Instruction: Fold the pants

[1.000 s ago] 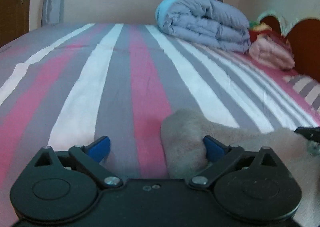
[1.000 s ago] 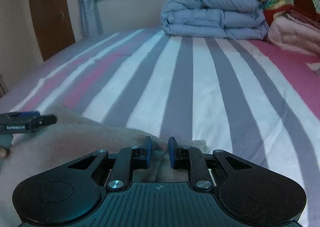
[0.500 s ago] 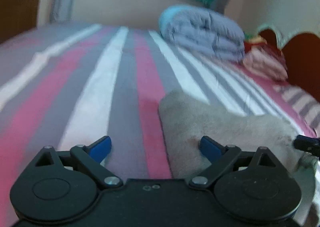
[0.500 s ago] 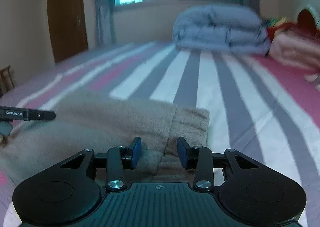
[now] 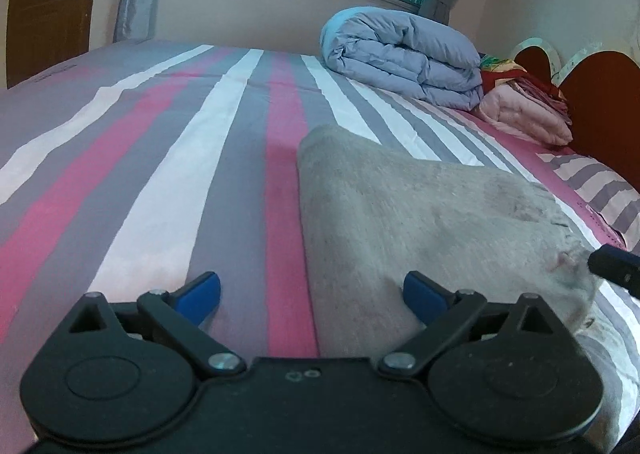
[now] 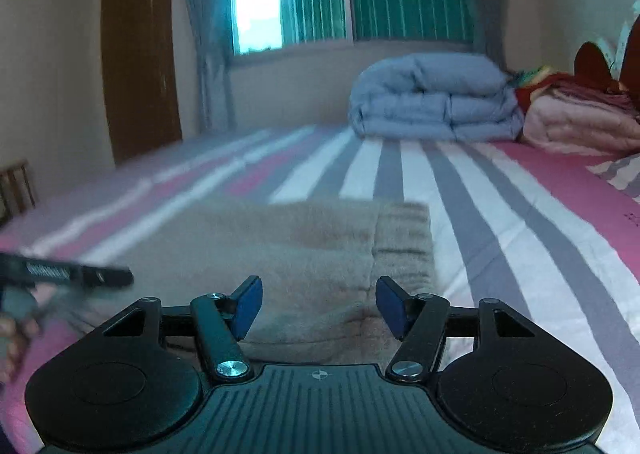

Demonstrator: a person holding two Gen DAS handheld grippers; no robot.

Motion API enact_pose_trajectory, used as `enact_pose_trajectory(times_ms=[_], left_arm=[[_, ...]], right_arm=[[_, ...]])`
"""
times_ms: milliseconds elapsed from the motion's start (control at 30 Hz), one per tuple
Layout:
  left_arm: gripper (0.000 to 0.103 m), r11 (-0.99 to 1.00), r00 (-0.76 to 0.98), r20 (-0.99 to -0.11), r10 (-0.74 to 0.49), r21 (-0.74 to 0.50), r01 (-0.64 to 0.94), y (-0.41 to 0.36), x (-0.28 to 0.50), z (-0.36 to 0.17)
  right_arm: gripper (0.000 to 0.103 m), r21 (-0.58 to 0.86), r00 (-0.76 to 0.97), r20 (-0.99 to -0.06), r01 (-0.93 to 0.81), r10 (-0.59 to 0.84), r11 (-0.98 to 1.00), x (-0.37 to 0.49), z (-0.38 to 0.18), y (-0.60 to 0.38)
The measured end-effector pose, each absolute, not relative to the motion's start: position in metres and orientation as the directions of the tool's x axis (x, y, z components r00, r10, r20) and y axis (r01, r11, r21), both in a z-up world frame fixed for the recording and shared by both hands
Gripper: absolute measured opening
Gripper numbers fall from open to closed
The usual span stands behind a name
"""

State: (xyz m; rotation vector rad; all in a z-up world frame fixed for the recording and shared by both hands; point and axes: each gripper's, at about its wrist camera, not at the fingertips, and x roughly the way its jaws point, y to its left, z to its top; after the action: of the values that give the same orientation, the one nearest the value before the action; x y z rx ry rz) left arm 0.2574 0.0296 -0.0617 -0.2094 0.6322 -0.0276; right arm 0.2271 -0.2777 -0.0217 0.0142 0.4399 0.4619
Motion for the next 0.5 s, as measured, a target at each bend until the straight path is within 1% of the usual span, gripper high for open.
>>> enact_pose_trajectory(times_ms=[133, 333, 500], left_arm=[[0.093, 0.977, 0.809, -0.581, -0.089, -0.207, -0.041, 0.030, 0.246, -0.061], [0.093, 0.975, 0.805, -0.586, -0.092, -0.216, -0.046, 0.033, 0.229, -0.063], [0.093, 0.976, 0.799, -0.593, -0.098, -0.215, -0.040, 0.034, 0.214, -0.063]], right_arm=[[0.063, 0.117, 0.821, -0.387, -0.408, 0.420, 0.905, 0.213, -0.013, -0.282], [0.063, 0.146, 0.826, -0.396, -0.374, 0.401, 0.916, 0.200, -0.014, -0.292], [0.063, 0.174, 0.828, -0.400, -0.353, 0.394, 0.919, 0.204, -0.017, -0.302]])
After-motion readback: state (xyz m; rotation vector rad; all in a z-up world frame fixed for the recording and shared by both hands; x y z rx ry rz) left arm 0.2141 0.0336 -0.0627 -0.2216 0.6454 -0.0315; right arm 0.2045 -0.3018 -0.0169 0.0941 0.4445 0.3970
